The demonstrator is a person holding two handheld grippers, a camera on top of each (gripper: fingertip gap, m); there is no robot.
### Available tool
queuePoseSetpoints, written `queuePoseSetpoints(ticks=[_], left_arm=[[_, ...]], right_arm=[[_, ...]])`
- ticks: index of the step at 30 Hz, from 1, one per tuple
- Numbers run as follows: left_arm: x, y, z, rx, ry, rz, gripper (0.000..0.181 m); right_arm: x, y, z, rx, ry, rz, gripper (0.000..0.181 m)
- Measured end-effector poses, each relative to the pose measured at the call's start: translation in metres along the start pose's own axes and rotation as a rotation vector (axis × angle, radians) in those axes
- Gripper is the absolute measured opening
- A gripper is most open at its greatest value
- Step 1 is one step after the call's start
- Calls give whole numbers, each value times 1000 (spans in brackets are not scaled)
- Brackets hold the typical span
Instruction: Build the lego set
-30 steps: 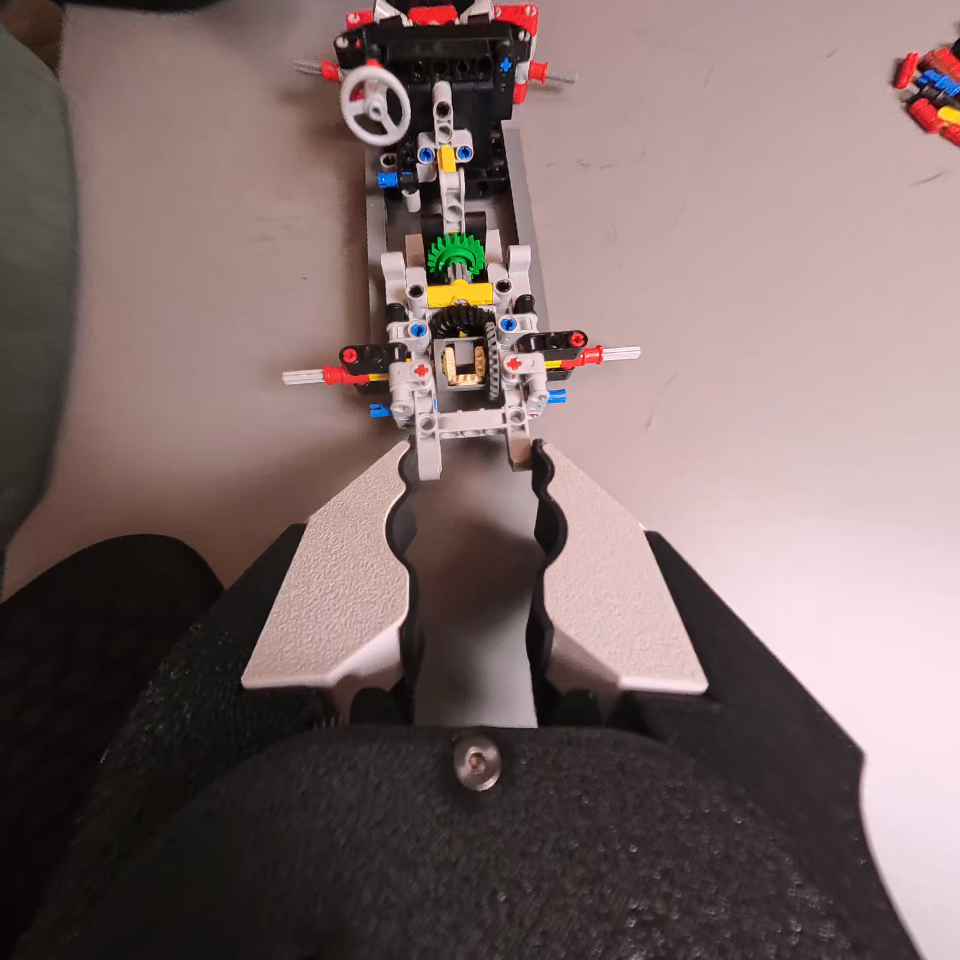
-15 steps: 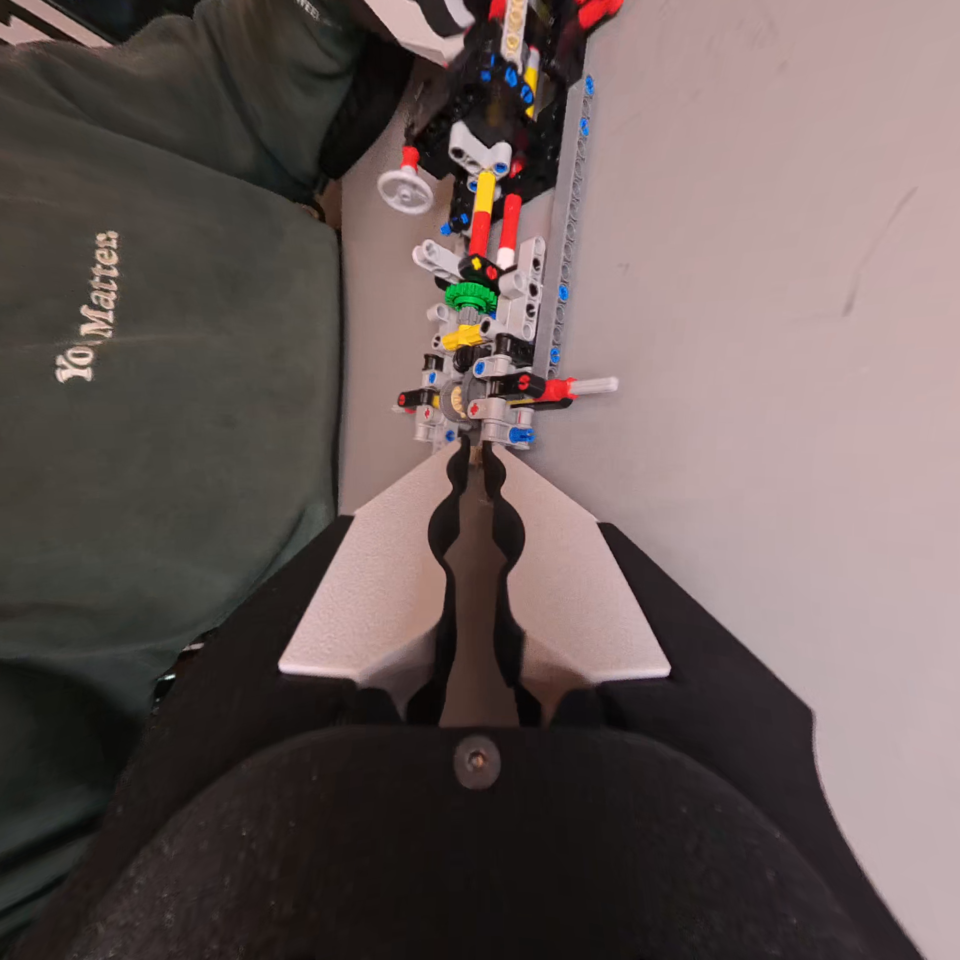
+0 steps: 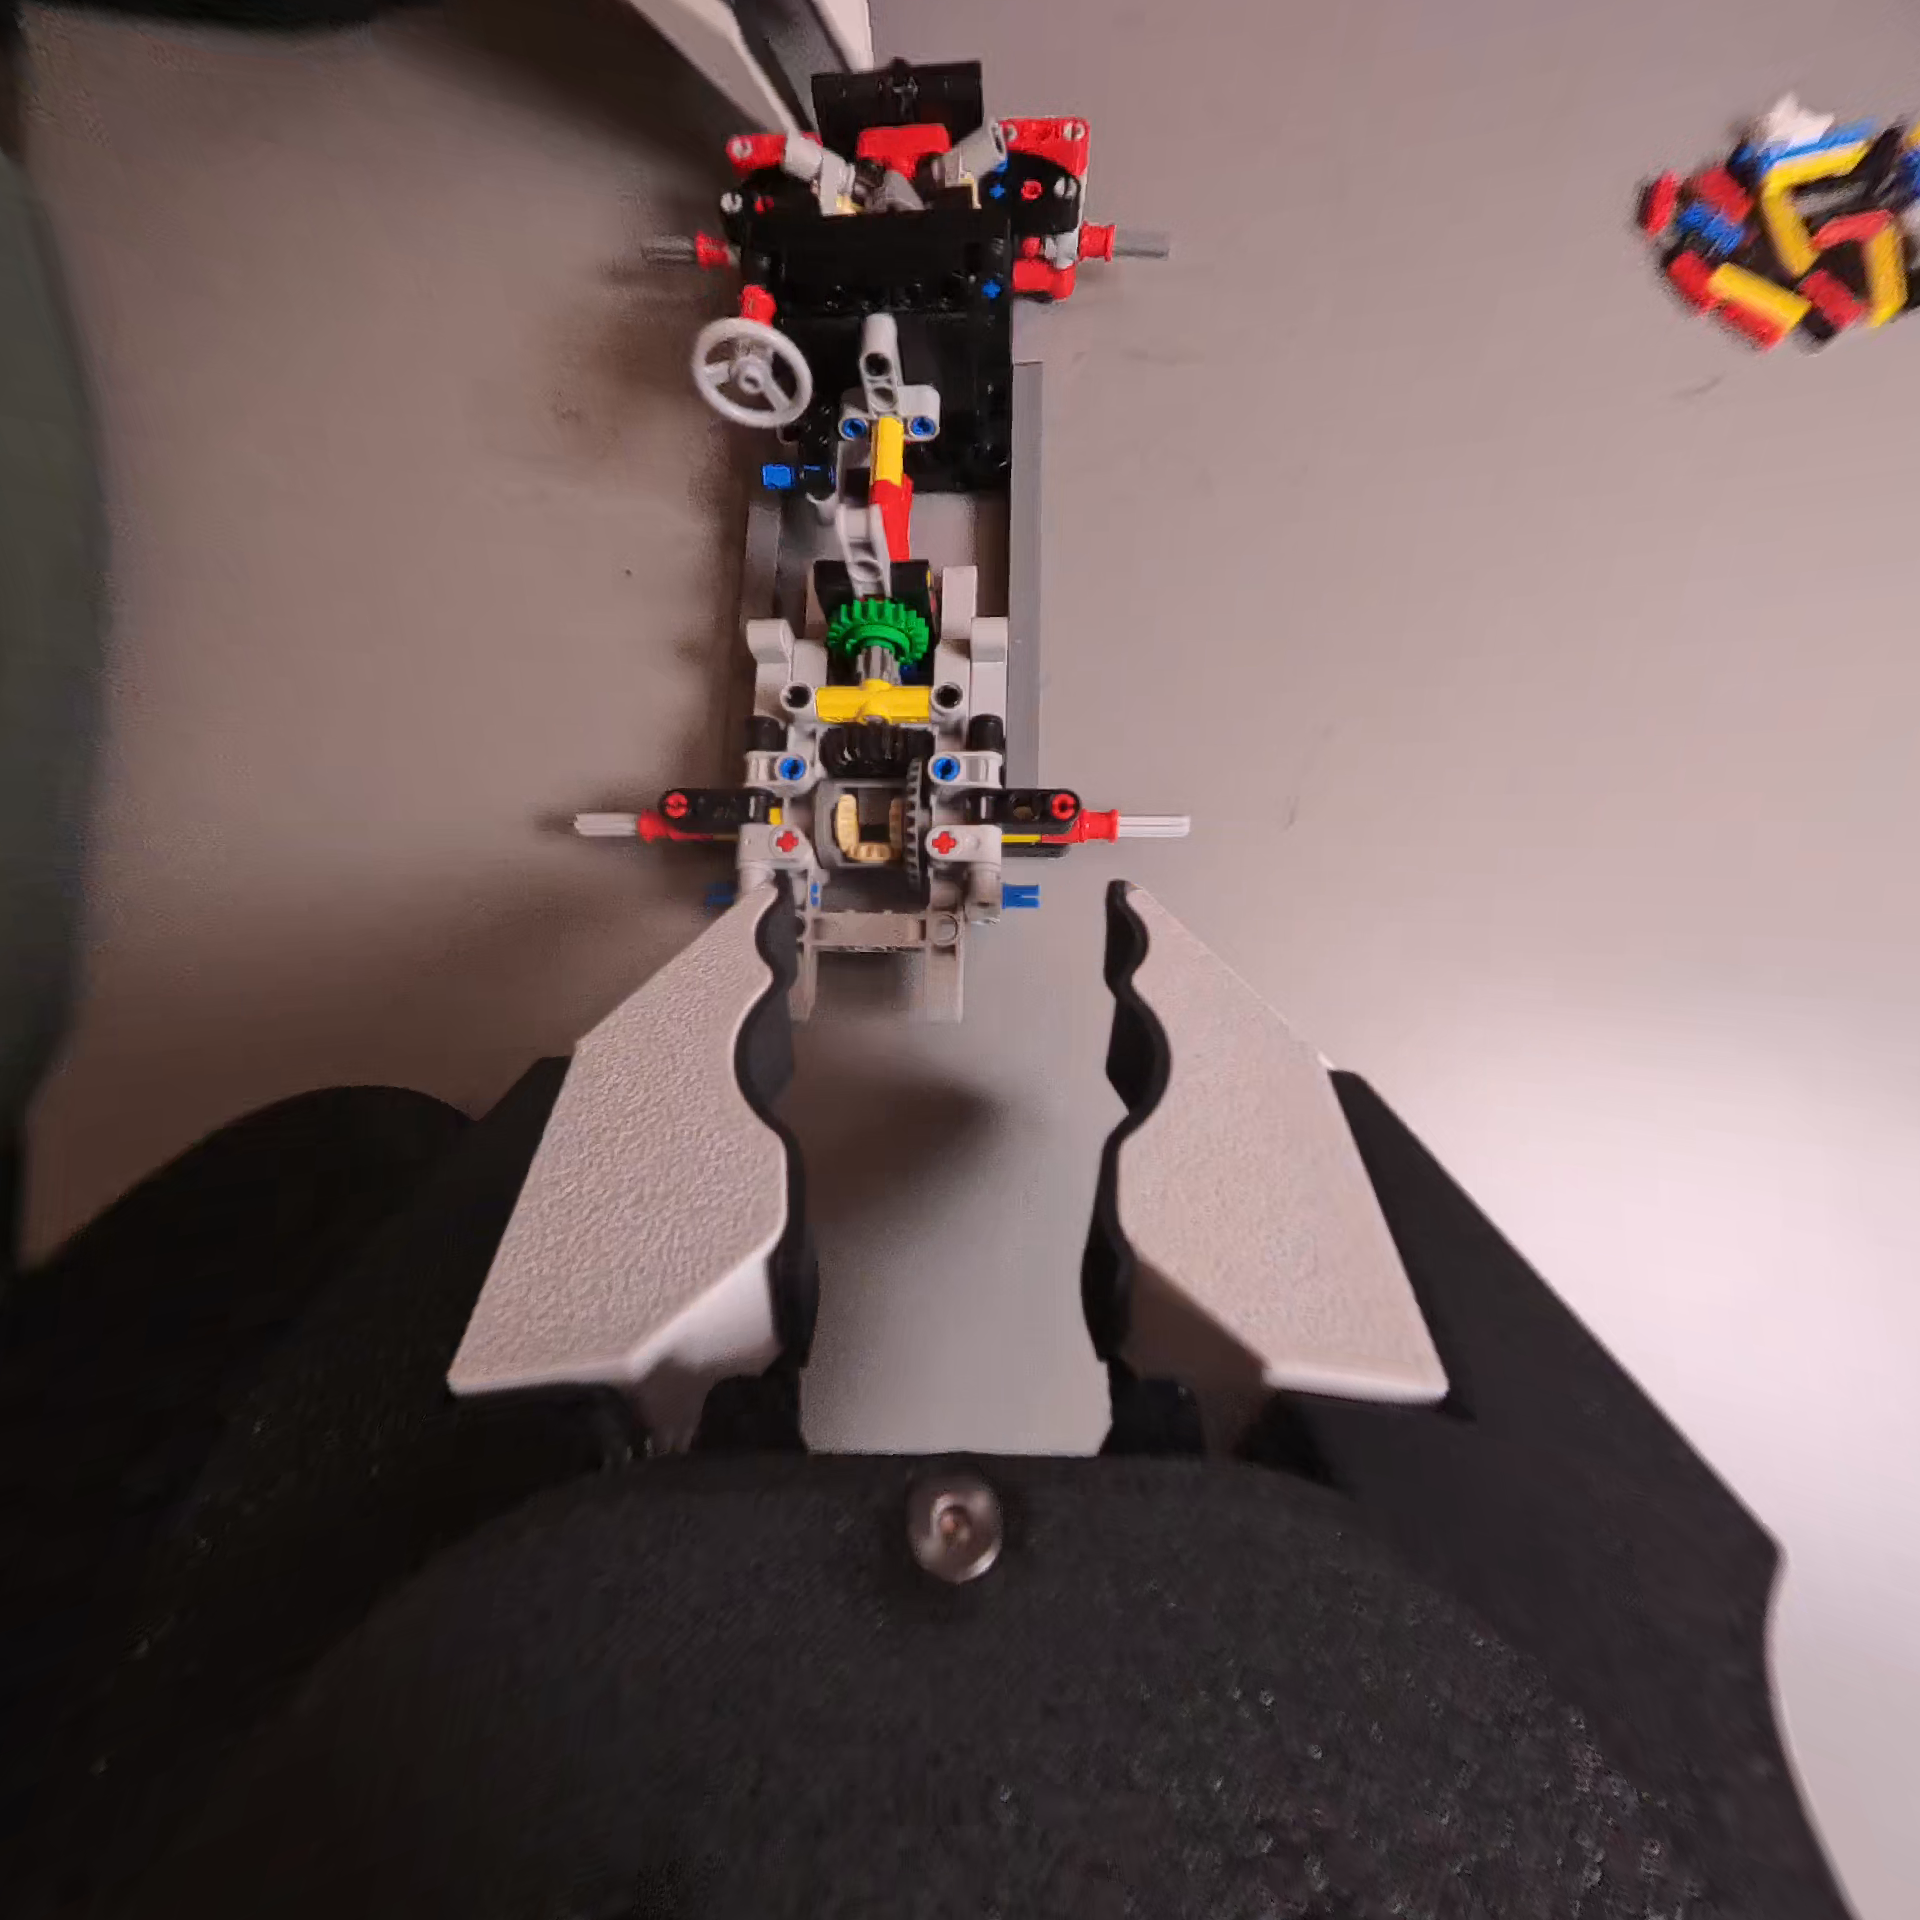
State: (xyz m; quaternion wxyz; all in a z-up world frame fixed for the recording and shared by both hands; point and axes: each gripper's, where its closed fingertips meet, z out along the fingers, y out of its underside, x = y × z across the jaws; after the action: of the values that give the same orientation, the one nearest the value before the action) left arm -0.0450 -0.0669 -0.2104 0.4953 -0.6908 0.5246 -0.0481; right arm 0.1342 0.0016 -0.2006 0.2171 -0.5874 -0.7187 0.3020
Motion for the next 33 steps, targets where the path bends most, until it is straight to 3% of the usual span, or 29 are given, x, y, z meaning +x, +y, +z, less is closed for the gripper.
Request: queuePoseSetpoints(ticks=[6,11,16,21,23,27,33], left_arm=[[-5,2,-4,-3,-17,-15,19],[-14,6,-10,-11,-23,-38,42],[-16,15,-8,-63,-41,14,49],[-11,16,-1,-79,-40,67,51],[-12,14,-1,-76,-47,87,56],[-9,9,-2,-45,-24,100,68],[-19,-2,7,5,-38,64,78]], right_arm=[[-18,12,3,-120,278,-433,62],[-27,16,7,-109,361,-517,49],[-25,21,13,-144,461,-688,19],[-18,15,12,-112,492,-710,13],[-20,11,11,-78,453,-689,12],[-22,4,4,10,275,-469,13],[-31,-22,-18,205,-210,3,0]])
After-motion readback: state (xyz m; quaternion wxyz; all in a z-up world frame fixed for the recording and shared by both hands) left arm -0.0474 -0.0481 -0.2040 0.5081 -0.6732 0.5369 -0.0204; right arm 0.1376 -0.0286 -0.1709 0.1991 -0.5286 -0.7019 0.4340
